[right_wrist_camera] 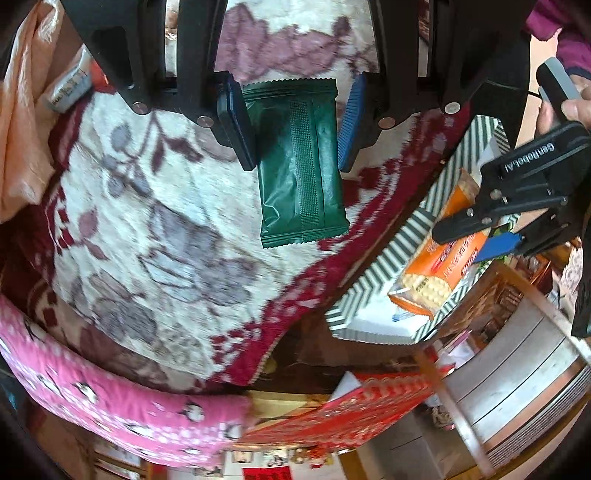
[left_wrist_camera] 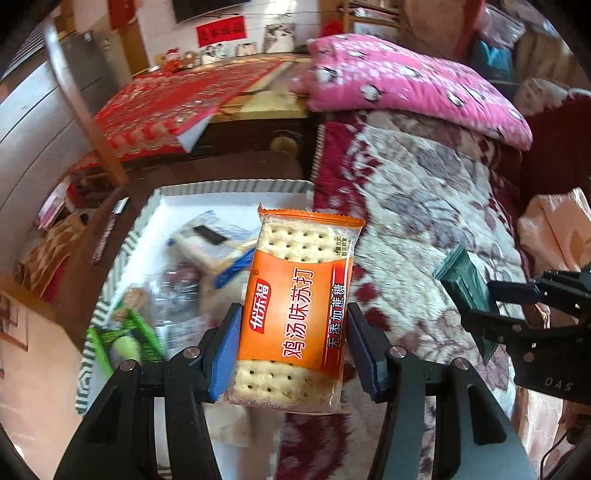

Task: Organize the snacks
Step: 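Carry the cracker packet and dark green packet over the striped tray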

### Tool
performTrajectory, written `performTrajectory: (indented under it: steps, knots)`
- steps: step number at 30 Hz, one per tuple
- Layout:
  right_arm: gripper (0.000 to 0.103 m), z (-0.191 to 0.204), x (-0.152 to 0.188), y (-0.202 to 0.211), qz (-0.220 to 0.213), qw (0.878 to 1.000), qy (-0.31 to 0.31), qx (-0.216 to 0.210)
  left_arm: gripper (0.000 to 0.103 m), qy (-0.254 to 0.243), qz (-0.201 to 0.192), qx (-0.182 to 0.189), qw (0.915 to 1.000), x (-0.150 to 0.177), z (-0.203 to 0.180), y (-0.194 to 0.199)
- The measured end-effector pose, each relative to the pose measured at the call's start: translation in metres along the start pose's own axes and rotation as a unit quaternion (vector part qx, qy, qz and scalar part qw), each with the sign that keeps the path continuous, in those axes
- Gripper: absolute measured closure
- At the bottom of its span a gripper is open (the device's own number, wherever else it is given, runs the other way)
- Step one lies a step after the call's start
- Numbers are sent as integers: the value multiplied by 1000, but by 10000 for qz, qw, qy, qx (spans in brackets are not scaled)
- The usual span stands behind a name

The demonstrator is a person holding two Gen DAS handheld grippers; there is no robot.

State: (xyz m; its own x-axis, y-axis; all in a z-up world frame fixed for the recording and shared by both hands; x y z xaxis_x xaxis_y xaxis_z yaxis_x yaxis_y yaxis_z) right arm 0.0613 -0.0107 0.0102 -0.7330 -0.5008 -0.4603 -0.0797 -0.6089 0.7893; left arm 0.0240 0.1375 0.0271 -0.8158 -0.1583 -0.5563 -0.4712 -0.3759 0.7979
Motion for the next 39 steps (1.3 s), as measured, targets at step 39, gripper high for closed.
performTrajectory:
  steps: [39]
  knots:
    - [55,149,-80,-119,777,9888,1207,-406,49,1323,507,-553,9884,46,151,-29]
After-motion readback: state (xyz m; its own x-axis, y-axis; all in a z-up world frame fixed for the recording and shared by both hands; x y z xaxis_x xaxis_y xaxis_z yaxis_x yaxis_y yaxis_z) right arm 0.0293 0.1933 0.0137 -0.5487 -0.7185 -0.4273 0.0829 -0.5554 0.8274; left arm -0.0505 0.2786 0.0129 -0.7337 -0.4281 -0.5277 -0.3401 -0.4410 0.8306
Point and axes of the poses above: each gripper's, at about its wrist camera, not at the fingertips, and y roughly against the way its jaws point, z to its left, x to its underside, the point moved 10 cm from there along -y, roughly the way its jaws point, and after that the axes turned 13 degrees about -x, right-handed, at the moved point
